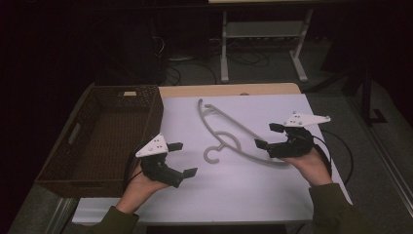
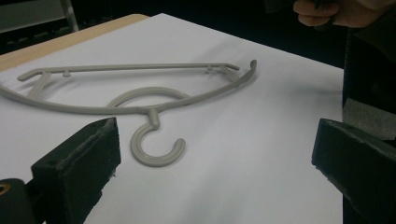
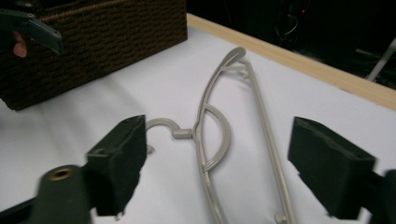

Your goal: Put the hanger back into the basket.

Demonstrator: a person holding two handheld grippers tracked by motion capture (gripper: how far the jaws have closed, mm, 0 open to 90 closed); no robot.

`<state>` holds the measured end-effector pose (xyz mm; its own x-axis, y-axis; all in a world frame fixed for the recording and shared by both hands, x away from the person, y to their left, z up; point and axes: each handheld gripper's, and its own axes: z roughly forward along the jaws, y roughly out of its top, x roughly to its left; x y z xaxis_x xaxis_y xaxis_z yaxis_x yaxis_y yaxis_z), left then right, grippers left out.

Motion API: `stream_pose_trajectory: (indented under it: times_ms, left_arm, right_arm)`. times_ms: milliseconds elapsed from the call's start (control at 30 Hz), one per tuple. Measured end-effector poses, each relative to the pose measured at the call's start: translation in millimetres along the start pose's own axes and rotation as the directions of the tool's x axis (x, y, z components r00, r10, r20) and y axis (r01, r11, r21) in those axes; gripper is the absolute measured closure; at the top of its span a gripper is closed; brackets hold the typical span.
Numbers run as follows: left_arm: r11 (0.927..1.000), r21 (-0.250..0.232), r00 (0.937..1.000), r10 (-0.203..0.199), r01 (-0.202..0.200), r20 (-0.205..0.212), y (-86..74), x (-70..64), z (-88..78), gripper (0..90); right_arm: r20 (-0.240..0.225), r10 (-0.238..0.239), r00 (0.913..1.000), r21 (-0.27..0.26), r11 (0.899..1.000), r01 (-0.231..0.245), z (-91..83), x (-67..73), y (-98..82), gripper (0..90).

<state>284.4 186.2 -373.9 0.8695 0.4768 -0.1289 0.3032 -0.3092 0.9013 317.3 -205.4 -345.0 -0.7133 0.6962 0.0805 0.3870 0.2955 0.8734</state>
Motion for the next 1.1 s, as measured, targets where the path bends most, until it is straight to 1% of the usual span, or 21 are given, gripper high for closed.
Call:
stream_pose_trajectory:
  times_ms: [67,100,133,167,200,233,267,433,467,567,600,633,700,767,800,833,867,933,1000,1033,1100]
  left_arm:
    - [1.0,0.003,1.0,-0.003,0.003,0.004,-3.3,-0.4,1.7,0.8]
    - [1.0,0.005,1.0,-0.002,0.002,0.007,-4.9,-0.7,2.8,0.8]
    - [1.0,0.007,1.0,-0.002,0.002,0.01,-6.4,-1.2,4.0,0.8]
    - [0.9999,0.016,0.9999,0.003,-0.003,0.011,-7.5,-1.2,4.6,0.9]
    - [0.9998,0.018,0.9999,-0.001,0.001,0.013,-9.3,-1.8,5.8,0.9]
    - [0.9998,0.018,0.9999,-0.001,0.001,0.013,-9.3,-1.8,5.8,0.8]
    - [0.9998,0.02,0.9999,0.0,0.0,0.017,-10.2,-1.9,6.5,0.9]
    - [0.9998,0.022,0.9998,-0.001,0.001,0.02,-11.7,-2.4,7.7,0.9]
    - [0.9998,0.022,0.9998,-0.001,0.001,0.02,-11.7,-2.4,7.7,0.9]
    - [0.9998,0.021,0.9998,-0.002,0.002,0.02,-11.7,-2.0,7.2,0.8]
    - [0.9998,0.021,0.9998,-0.003,0.003,0.021,-11.8,-1.8,6.8,0.9]
    - [0.9998,0.02,0.9998,-0.003,0.003,0.019,-11.8,-1.6,6.5,0.9]
    - [0.9998,0.019,0.9998,-0.003,0.003,0.017,-11.8,-1.5,5.9,0.8]
    - [0.9998,0.018,0.9999,-0.003,0.003,0.016,-11.9,-1.5,5.4,0.9]
    - [0.9998,0.02,0.9999,-0.002,0.001,0.015,-11.9,-1.4,5.2,0.9]
    - [0.9998,0.02,0.9999,-0.003,0.003,0.015,-12.0,-1.4,5.2,0.9]
    - [0.9998,0.02,0.9999,-0.004,0.004,0.015,-12.3,-1.6,5.6,0.9]
    - [0.9998,0.02,0.9999,-0.006,0.006,0.014,-12.5,-1.9,5.8,0.9]
    - [0.9997,0.021,0.9999,-0.008,0.007,0.014,-12.6,-1.8,5.9,0.9]
    - [0.9998,0.02,0.9999,-0.008,0.008,0.014,-12.6,-1.6,6.1,0.9]
    - [0.9997,0.021,0.9999,-0.008,0.008,0.014,-12.6,-1.6,6.2,0.9]
  right_arm:
    - [-0.012,0.005,0.9999,0.023,1.0,-0.004,9.2,-1.2,0.5,33.7]
    - [-0.012,0.005,0.9999,0.023,1.0,-0.004,9.2,-1.2,0.5,33.7]
    - [-0.012,0.01,0.9999,0.043,0.999,-0.009,15.7,-1.7,0.5,41.0]
    - [-0.012,0.007,0.9999,0.051,0.999,-0.006,19.4,-2.2,0.3,44.6]
    - [-0.008,0.002,1.0,0.06,0.998,-0.002,23.3,-3.1,0.0,48.1]
    - [-0.008,0.002,1.0,0.06,0.998,-0.002,23.3,-3.1,0.0,48.1]
    - [-0.007,0.003,1.0,0.084,0.996,-0.002,31.4,-3.9,-1.0,56.1]
    - [-0.007,0.0,1.0,0.14,0.99,0.001,53.7,-8.6,-5.4,74.9]
    - [-0.007,0.0,1.0,0.14,0.99,0.001,53.7,-8.6,-5.4,74.9]
    - [-0.001,0.012,0.9999,0.189,0.982,-0.012,64.5,-12.3,-8.8,82.9]
    - [0.001,0.003,1.0,0.198,0.98,-0.003,67.6,-14.2,-10.2,85.5]
    - [0.005,0.017,0.9998,0.212,0.977,-0.017,69.6,-14.5,-11.4,88.5]
    - [0.012,0.015,0.9998,0.244,0.97,-0.017,72.6,-17.2,-15.4,89.2]
    - [0.021,0.002,0.9998,0.252,0.968,-0.007,73.6,-18.0,-16.9,89.3]
    - [0.033,0.0,0.9995,0.278,0.96,-0.01,73.8,-19.4,-20.3,89.3]
    - [0.033,0.0,0.9995,0.278,0.96,-0.01,73.8,-19.4,-20.3,89.3]
    - [0.047,0.007,0.9989,0.299,0.954,-0.02,73.6,-21.1,-23.9,89.4]
    - [0.049,-0.009,0.9987,0.299,0.954,-0.006,73.9,-23.0,-25.7,89.4]
    - [0.062,0.016,0.9979,0.331,0.943,-0.036,72.3,-24.8,-31.8,89.4]
    - [0.078,0.015,0.9968,0.36,0.932,-0.042,71.5,-28.1,-37.3,89.4]
    - [0.085,0.025,0.9961,0.365,0.929,-0.054,70.5,-29.5,-39.4,89.4]
